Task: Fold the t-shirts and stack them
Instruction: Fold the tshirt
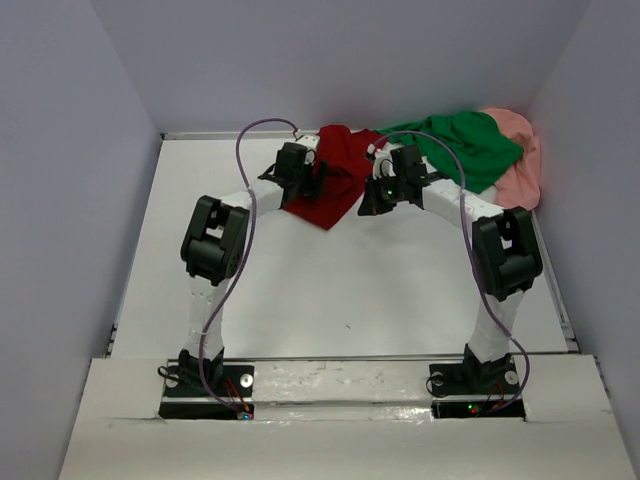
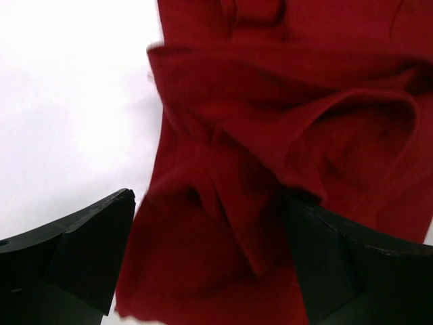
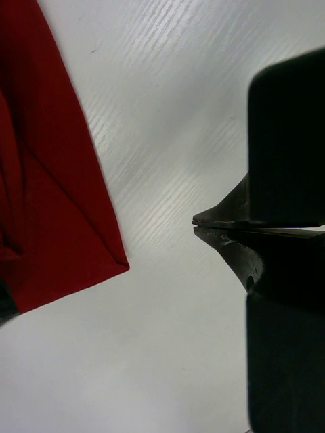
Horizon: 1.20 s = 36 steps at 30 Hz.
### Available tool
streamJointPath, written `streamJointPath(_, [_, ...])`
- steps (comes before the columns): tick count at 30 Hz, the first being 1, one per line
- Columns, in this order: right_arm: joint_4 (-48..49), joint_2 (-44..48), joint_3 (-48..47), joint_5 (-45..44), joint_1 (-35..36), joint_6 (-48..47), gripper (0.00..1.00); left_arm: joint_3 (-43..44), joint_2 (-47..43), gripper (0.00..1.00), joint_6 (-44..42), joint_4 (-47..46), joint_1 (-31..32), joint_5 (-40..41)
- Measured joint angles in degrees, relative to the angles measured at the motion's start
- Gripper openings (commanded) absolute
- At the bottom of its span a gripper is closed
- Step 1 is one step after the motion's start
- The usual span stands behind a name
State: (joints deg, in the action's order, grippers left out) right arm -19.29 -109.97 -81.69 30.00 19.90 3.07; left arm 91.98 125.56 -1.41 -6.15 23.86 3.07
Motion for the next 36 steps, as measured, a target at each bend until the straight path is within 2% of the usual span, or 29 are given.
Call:
streamJointPath(6, [0.00, -0.79, -0.02, 0.76, 0.00, -0.02, 0.00, -12.90, -13.99, 0.99, -0.98, -1.99, 1.99, 3.43])
streamJointPath(7, [-0.07, -1.01, -0.02, 1.01, 0.00, -0.02, 0.00, -14.32, -18.03, 0.96, -1.20, -2.62, 2.45, 4.26])
streamJointPath(8, [-0.20, -1.31, -0.04, 1.22, 0.00, -0.02, 0.00, -14.62, -20.55, 0.88, -1.27, -2.89, 2.69, 4.55])
streamJointPath(9, [-0.26, -1.38, -0.04, 1.29, 0.00, -0.02, 0.00, -14.62, -22.84, 0.88, -1.31, -3.37, 2.91, 4.48])
streamJointPath(10, [-0.48, -1.51, -0.11, 1.51, 0.00, -0.04, 0.00, -14.60, -25.38, 0.63, -1.20, -4.24, 3.17, 3.96])
streamJointPath(11, [-0.63, -1.55, -0.13, 1.57, 0.00, -0.04, 0.11, -14.58, -27.52, 0.06, -1.16, -5.09, 3.28, 3.30])
streamJointPath(12, [-0.83, -1.55, -0.17, 1.70, 0.00, -0.04, 0.24, -14.45, -28.50, 0.00, -0.63, -5.25, 3.28, 2.62])
streamJointPath(13, [-1.14, -1.55, -0.33, 2.03, 0.00, -0.24, 0.35, -13.97, -29.29, 0.00, -0.52, -5.22, 3.28, 1.46])
streamJointPath(14, [-1.18, -1.55, -0.46, 2.21, 0.00, -0.15, 0.58, -13.51, -29.33, 0.00, -0.37, -5.16, 3.28, 1.03])
streamJointPath(17, [-1.27, -1.55, -1.03, 2.19, 0.00, -0.42, 0.71, -10.78, -26.05, 0.00, 0.15, -3.41, 3.28, -2.58])
streamJointPath(27, [-1.31, -1.49, -1.20, 0.94, 0.00, -0.55, 0.72, -9.38, -7.61, 0.00, 3.04, 6.10, 3.30, -9.44])
streamJointPath(36, [-1.31, -1.49, -1.20, 0.13, 0.00, -0.68, 0.72, -9.38, -6.58, 0.00, 4.42, 6.82, 3.41, -11.17])
